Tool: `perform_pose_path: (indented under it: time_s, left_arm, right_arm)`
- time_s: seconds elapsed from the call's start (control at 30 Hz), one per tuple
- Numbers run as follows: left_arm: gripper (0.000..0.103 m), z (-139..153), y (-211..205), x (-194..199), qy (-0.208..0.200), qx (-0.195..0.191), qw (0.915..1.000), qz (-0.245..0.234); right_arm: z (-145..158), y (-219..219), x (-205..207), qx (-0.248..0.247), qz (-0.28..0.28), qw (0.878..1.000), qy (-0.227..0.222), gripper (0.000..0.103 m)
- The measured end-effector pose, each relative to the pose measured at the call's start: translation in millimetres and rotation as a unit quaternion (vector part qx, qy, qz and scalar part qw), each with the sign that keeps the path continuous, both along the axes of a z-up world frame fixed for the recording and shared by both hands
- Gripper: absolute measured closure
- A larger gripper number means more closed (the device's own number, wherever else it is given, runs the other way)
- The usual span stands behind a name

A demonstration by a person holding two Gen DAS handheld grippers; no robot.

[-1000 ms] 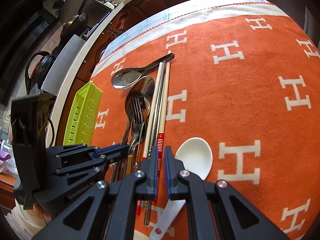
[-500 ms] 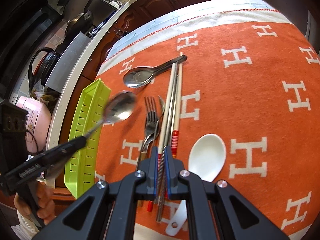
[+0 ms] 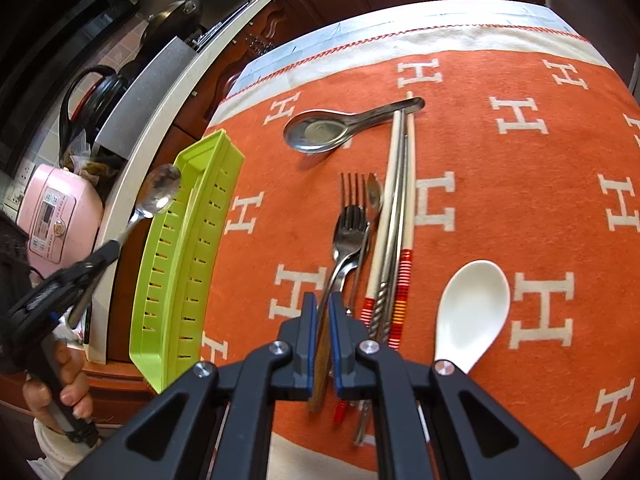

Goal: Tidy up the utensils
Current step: 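Lift the steel spoon and drop it into the green tray with the left tool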

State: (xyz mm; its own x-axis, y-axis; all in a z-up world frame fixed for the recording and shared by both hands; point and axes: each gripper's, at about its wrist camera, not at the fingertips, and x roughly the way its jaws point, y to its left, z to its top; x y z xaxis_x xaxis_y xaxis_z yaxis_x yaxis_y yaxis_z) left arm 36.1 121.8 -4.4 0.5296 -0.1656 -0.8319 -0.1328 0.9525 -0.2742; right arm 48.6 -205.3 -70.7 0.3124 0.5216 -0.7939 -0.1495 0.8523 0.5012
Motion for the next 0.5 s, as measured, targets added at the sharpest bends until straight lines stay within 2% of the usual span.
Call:
perform_pose_path:
  time_s: [0.13, 0.3, 0.37, 0.43, 0.47, 0.5]
  left_arm:
    - [0.103, -32, 1, 6, 0.034, -0.002, 0.9994, -0.005]
    - [0.101, -50, -8, 7, 0.063, 0.009, 0.9976, -0.026]
    - [0.095, -49, -9, 6, 0.066, 0.014, 0.9972, -0.032]
    - [0.077, -44, -12, 3, 0.057, 0.033, 0.9973, -0.033]
    - [0.073, -40, -12, 2, 0.051, 0.042, 0.9973, -0.032]
    - [0.064, -35, -12, 1, 0.041, 0.052, 0.9973, -0.032]
  right_arm:
    - [0, 5, -1, -0.010, 0.003, 1.000, 0.001, 0.097]
    - [-3, 10, 1, -0.021, 0.001, 1.000, 0.011, 0.097]
    - [-8, 11, 3, -0.024, 0.000, 0.999, 0.023, 0.097]
    - [-12, 13, 4, -0.026, -0.004, 0.999, 0.031, 0.097]
    - [-13, 14, 4, -0.026, -0.006, 0.999, 0.033, 0.097]
    - [-14, 14, 5, -0.027, -0.008, 0.999, 0.035, 0.097]
